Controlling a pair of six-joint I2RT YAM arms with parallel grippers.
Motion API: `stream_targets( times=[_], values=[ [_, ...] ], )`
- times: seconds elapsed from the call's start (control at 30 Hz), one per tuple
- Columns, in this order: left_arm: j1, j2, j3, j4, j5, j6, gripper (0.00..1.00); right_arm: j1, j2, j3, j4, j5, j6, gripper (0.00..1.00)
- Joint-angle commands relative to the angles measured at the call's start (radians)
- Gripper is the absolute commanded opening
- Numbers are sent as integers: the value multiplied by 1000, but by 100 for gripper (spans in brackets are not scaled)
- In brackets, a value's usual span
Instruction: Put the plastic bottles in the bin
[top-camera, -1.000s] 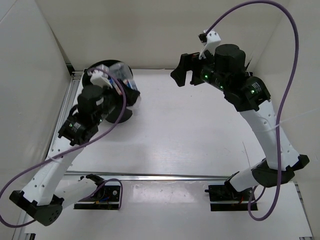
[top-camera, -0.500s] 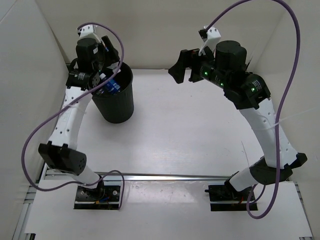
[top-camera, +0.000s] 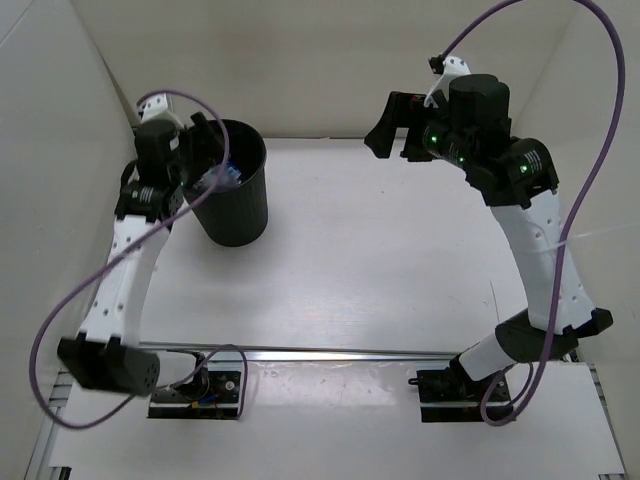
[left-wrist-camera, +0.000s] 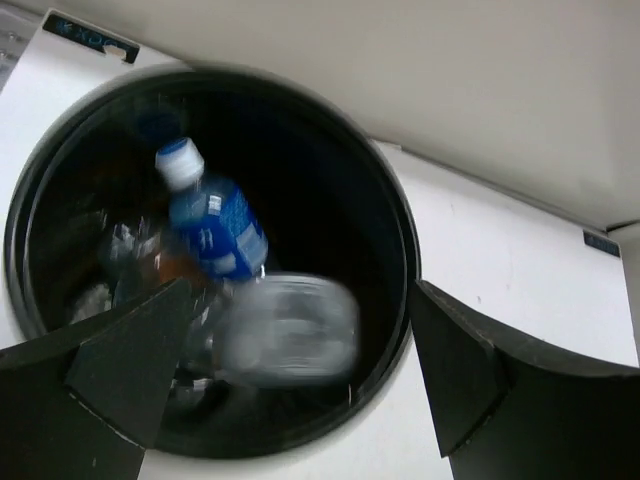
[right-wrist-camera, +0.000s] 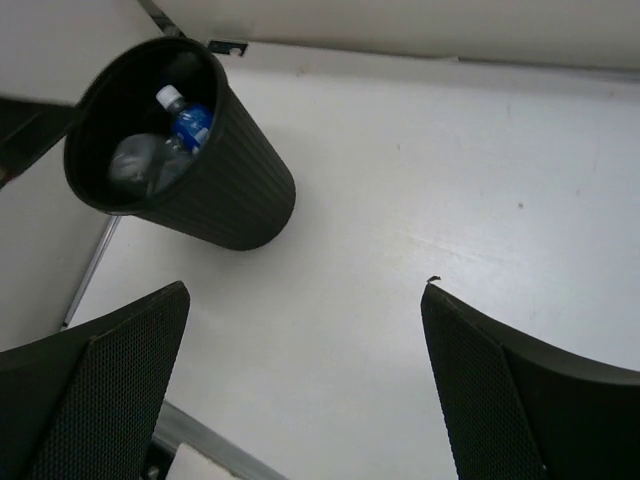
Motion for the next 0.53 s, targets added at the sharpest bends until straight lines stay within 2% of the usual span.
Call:
stream_targets(
  times=[0.0,0.07,0.17,0.23,0.3,0.5],
  values=[
    [-30,-240,-191,-8,-87,-23,100,-69,48,43,-130,-60,95,100],
    [-30,-326,-376,-8,-162,-32,100,-113,48,-11,-131,-103,112,100],
    [-30,-508,-577,-8,-281,-41,100,-162,27,-100,-103,-242,122,100],
    [-30,-640,-648,-8,-384,-54,100,-173,13,-144,-68,-279,132,100],
    [-30,-740,-717,-8,-433,0,100,-173,-13,-207,-28,-301,132,100],
    [-30,-817,-805,-17,-640,86,100,-184,12,-233,-8,-336,142,100]
  ],
)
